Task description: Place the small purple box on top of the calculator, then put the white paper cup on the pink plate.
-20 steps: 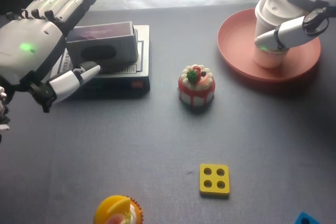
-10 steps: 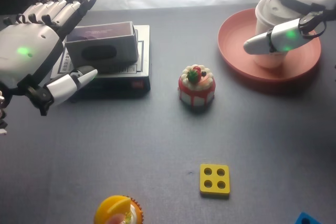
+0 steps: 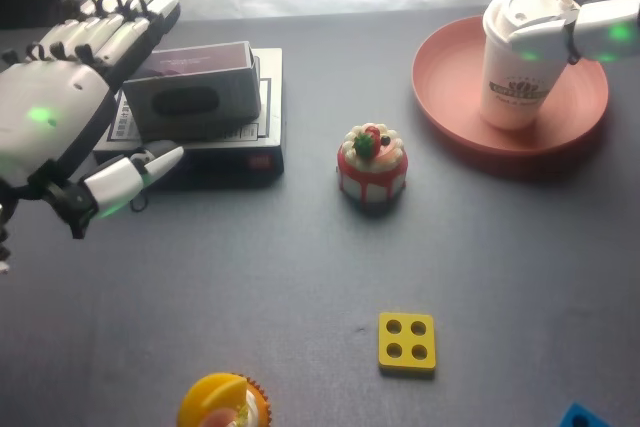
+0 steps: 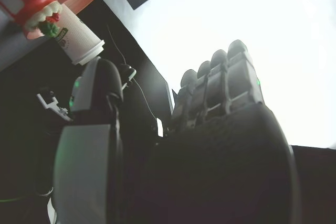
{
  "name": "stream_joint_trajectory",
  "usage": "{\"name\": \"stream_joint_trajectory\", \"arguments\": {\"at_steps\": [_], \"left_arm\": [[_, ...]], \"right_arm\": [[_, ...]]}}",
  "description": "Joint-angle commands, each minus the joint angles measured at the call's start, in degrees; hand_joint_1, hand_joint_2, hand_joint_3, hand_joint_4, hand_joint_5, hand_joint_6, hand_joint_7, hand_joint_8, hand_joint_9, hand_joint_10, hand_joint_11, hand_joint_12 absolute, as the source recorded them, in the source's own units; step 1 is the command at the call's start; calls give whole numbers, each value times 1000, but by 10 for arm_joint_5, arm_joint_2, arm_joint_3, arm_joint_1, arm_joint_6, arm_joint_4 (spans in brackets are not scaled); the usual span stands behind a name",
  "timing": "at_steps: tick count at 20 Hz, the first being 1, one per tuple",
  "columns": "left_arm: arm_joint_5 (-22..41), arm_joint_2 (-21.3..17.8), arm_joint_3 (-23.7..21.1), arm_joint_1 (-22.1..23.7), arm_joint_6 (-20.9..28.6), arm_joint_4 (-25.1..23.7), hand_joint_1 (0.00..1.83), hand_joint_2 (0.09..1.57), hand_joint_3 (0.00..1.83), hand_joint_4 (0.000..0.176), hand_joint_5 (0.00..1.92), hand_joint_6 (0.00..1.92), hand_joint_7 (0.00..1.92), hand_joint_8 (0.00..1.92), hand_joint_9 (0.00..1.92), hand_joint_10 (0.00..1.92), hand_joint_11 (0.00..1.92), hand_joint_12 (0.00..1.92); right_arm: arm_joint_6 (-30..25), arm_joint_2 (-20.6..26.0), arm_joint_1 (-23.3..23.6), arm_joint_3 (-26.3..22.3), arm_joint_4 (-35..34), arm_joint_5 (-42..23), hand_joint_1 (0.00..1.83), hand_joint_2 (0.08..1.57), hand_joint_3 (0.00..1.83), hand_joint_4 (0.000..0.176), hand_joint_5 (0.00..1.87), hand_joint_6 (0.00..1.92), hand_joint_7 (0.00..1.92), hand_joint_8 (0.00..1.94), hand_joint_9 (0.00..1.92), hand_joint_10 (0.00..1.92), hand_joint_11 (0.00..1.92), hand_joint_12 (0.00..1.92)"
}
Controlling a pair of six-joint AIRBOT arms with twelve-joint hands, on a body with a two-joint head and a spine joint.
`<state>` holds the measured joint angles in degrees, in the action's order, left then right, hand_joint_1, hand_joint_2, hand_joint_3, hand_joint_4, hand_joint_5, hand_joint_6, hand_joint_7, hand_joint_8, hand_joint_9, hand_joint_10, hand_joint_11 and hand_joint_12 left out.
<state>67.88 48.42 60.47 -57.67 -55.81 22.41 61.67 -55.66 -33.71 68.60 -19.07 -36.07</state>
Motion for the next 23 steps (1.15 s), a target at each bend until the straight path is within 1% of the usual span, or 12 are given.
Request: {"name": "stream_joint_trajectory", "arguments": {"at_steps": [1,3,4,6,8,9,11,13,14,19,22,23], "left_arm": [[85,-4,-3,4,-1,-10,991,1235,2,8,24,0,0,0,0,0,0,0],[100,-7,-8,-5,1,-8,1050,1244,5,26,27,2,0,0,0,0,0,0],[108,-8,-11,-10,2,-7,1046,1255,9,2,11,0,0,0,0,0,0,0],[127,-8,-16,-17,3,-6,1006,1271,12,0,0,0,0,0,0,0,0,0],[146,-9,-22,-24,3,-6,906,1290,16,0,0,0,0,0,0,0,0,0],[158,-10,-25,-28,3,-6,871,1301,17,5,0,0,0,0,0,0,0,0],[184,-12,-33,-39,3,-6,706,1337,25,0,0,0,0,0,0,0,0,0],[207,-16,-40,-50,3,-6,645,1383,31,0,0,0,0,0,0,0,0,0],[223,-18,-45,-57,3,-6,594,1401,31,12,0,0,0,0,0,0,0,0],[289,-21,-62,-91,3,5,671,1439,22,0,0,0,0,0,0,0,0,0],[297,-20,-64,-95,3,7,660,1373,0,0,0,0,0,0,0,0,0,0],[304,-20,-66,-98,3,7,688,1372,0,14,0,0,0,0,0,0,0,0]], "right_arm": [[-1,7,9,-2,8,-97,635,893,0,151,0,0,0,0,0,0,0,0],[-1,31,-2,-36,29,-145,645,913,0,169,0,0,0,0,0,0,0,0],[-1,42,-11,-51,38,-172,751,1019,43,147,0,0,0,0,0,0,0,0],[-1,65,-39,-84,49,-230,798,1103,35,168,0,0,0,0,0,0,0,0],[-1,82,-69,-111,54,-287,799,1133,31,117,0,0,0,0,0,0,0,0],[-1,90,-87,-124,54,-316,779,1137,29,118,0,0,0,0,0,0,0,0],[-1,109,-129,-150,54,-377,817,1180,41,85,0,0,0,0,0,0,0,0],[-1,123,-166,-171,48,-437,807,1163,28,93,0,0,0,0,0,0,0,0],[-1,130,-189,-182,44,-470,722,1106,1,53,0,0,0,0,0,0,0,0],[-1,160,-300,-228,7,-610,635,1025,0,0,0,0,0,0,0,0,0,0],[-1,174,-342,-245,-15,-649,594,1043,0,0,0,0,0,0,0,0,0,0],[-1,175,-342,-245,-12,-649,557,1053,0,0,0,0,0,0,0,0,0,0]]}}
